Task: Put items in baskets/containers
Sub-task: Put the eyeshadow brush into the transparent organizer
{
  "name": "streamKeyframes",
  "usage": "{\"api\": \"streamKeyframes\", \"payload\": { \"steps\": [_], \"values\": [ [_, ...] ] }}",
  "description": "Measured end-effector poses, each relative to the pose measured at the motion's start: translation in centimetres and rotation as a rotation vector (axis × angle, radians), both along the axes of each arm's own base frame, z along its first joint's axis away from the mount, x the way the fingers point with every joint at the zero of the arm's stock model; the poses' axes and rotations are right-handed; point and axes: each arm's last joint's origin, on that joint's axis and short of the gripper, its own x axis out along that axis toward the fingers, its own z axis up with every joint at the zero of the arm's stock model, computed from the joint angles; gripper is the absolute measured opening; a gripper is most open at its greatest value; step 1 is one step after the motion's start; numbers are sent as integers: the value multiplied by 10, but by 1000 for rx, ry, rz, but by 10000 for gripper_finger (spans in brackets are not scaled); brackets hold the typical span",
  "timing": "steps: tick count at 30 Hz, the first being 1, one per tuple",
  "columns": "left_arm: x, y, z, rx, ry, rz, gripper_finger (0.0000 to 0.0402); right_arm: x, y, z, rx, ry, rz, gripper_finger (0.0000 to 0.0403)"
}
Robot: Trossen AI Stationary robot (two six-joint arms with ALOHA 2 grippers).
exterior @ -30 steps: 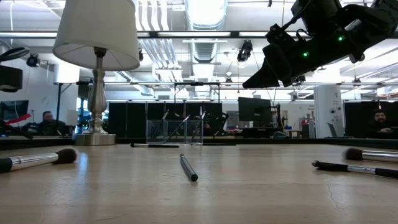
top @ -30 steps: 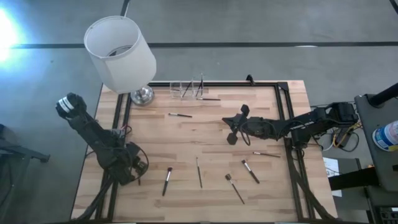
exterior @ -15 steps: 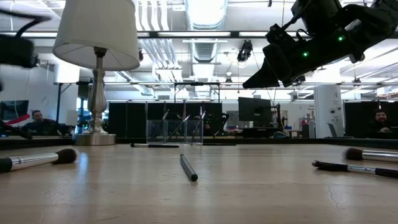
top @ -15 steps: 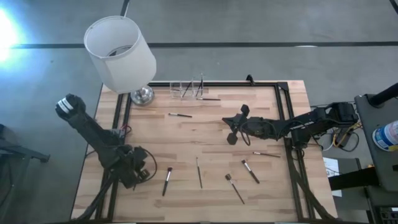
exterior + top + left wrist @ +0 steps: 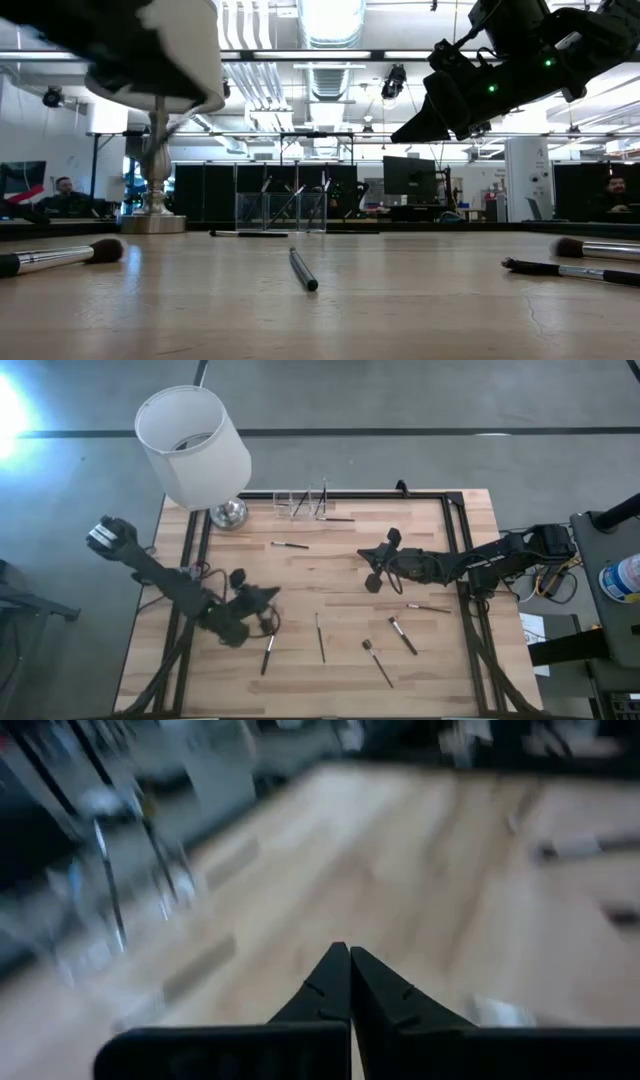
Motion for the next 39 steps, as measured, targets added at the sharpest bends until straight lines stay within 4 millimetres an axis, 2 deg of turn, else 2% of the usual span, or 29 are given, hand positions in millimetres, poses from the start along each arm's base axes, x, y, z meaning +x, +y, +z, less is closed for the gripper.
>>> {"api": "streamKeyframes", "payload": {
  "steps": [4, 7, 13, 21, 26, 30, 39],
  "values": [
    [33, 24, 5, 86, -73, 44, 0, 0, 0, 0, 0, 0, 0, 8],
    [53, 51, -2, 99, -102, 57, 0, 0, 0, 0, 0, 0, 0, 9],
    [80, 104, -10, 195, -198, 181, 0, -1, 0, -1, -5, 7, 3, 8],
    [86, 163, -13, 343, -261, 385, 0, -2, 0, -3, -8, 13, 4, 8],
    [90, 198, -6, 394, -245, 475, 0, -1, 0, -2, -21, 12, 9, 8],
    [94, 220, 5, 423, -235, 508, 0, -1, 0, -1, -25, 1, 10, 8],
    [105, 258, 22, 429, -89, 572, 0, -2, 0, -3, -27, 6, 11, 8]
  ]
}}
